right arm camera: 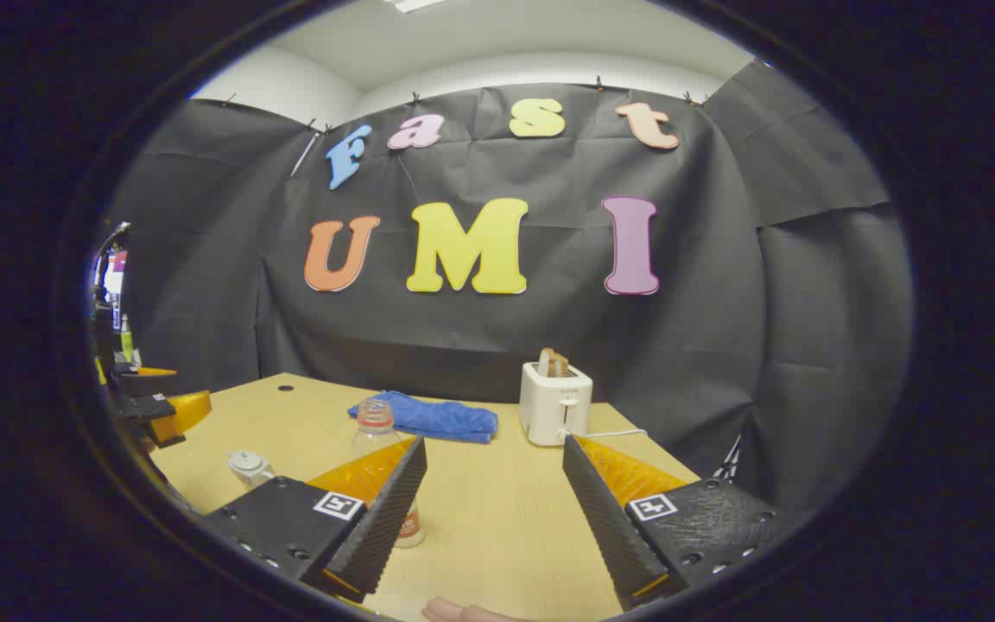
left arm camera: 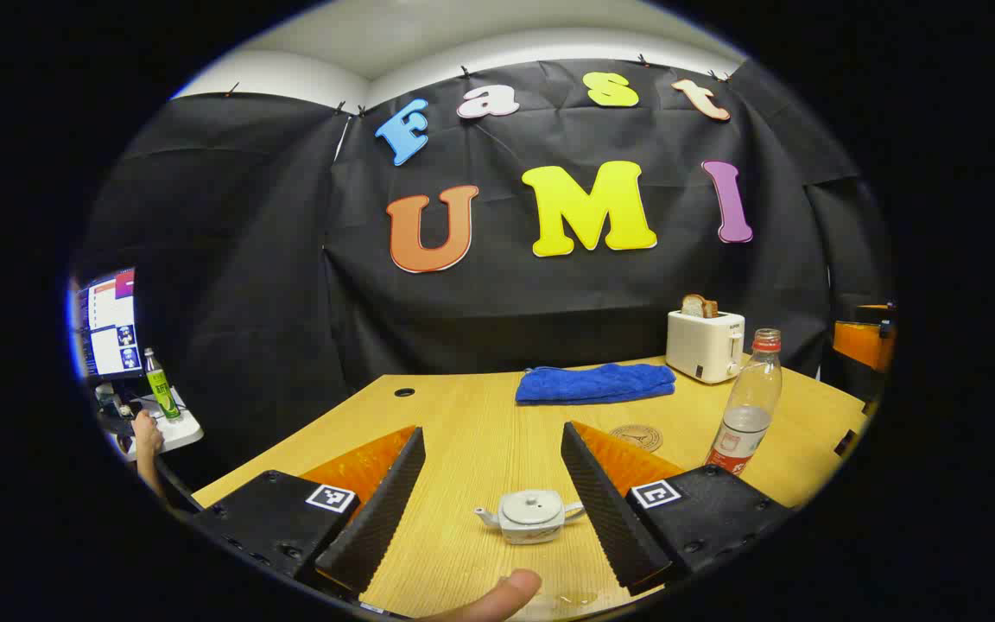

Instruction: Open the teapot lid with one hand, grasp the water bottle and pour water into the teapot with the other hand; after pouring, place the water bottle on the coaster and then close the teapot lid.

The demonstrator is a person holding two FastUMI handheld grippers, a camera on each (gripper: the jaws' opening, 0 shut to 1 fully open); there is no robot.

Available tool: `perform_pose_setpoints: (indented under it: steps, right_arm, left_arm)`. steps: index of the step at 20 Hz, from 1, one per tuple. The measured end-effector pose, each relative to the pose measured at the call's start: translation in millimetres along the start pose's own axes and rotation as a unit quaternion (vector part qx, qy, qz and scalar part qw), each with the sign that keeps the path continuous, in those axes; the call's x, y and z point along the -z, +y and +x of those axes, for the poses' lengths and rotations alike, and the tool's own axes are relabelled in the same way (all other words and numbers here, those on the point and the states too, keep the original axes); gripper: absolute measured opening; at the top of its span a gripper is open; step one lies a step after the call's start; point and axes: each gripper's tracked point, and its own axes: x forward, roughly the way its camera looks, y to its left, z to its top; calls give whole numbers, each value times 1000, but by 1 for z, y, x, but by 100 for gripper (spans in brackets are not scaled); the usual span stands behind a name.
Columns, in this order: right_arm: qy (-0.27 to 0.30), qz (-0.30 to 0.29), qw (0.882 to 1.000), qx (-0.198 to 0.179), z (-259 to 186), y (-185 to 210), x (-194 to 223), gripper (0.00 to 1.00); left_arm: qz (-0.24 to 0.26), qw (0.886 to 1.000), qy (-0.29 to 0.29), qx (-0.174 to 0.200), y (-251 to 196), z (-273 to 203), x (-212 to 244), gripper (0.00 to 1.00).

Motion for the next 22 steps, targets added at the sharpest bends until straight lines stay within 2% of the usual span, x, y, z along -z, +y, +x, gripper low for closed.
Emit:
perform_pose_setpoints:
  steps: [7, 8, 10, 13, 14, 15, 17, 19, 22]
  right_arm:
    - [-8, -29, 1000, 4, 0, 6, -1, 95]
    - [-8, -31, 999, 3, 0, 7, 0, 98]
    - [-10, -47, 999, 11, 0, 6, 0, 95]
    - [-9, -55, 998, 14, 2, 7, 2, 98]
    - [-9, -66, 998, 21, 3, 5, 4, 95]
    - [-5, -70, 997, 22, 5, 7, 6, 97]
    - [-1, -78, 997, 17, 6, 11, 9, 95]
    - [-1, -85, 996, 16, 7, 15, 12, 95]
    - [5, -87, 996, 17, 7, 15, 15, 98]
  left_arm:
    - [-12, 1000, 8, 1, 2, 4, 5, 100]
    - [-12, 1000, 10, 1, 2, 4, 6, 100]
    - [-15, 1000, 19, -1, 1, 9, 14, 100]
    - [-31, 1000, 3, 3, -2, 22, 14, 100]
    - [-46, 999, -10, 9, -5, 37, 18, 100]
    - [-53, 998, -10, 18, -9, 49, 26, 100]
    - [-50, 999, 3, 18, -11, 63, 46, 100]
    - [-43, 999, 16, 13, -11, 68, 59, 100]
    - [-49, 998, 29, 32, -23, 70, 68, 100]
